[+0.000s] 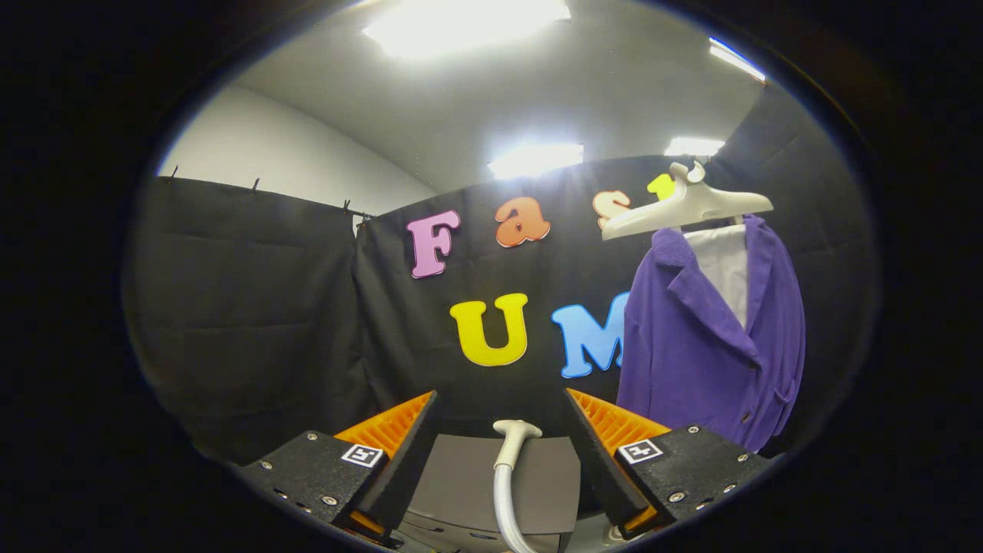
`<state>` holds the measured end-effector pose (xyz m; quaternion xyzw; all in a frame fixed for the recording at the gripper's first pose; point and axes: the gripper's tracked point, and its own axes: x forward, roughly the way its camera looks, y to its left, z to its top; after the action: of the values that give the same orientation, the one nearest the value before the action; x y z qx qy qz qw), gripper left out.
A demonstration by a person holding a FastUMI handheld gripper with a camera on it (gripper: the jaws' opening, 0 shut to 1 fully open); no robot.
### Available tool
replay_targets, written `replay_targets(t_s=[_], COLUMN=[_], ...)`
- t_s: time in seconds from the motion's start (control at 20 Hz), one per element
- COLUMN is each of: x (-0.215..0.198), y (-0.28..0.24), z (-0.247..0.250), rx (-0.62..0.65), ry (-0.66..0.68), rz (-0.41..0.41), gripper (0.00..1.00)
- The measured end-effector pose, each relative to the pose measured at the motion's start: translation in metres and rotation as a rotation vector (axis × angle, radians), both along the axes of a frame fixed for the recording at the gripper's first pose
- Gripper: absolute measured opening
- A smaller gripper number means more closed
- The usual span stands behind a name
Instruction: Iron the clothes twice with a garment steamer, once on the left side and once on the right side.
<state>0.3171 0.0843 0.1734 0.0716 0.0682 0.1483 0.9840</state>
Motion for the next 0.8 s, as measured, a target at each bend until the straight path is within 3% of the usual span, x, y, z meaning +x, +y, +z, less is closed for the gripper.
replay_targets(t_s=[0.25,0.8], x=[0.060,0.167], y=[0.010,0.039], z=[-0.020,-0.123], rx=[0.005,0.081], ry=[0.111,0.463], rz=[0.042,0.096], gripper=[0.96,0.95])
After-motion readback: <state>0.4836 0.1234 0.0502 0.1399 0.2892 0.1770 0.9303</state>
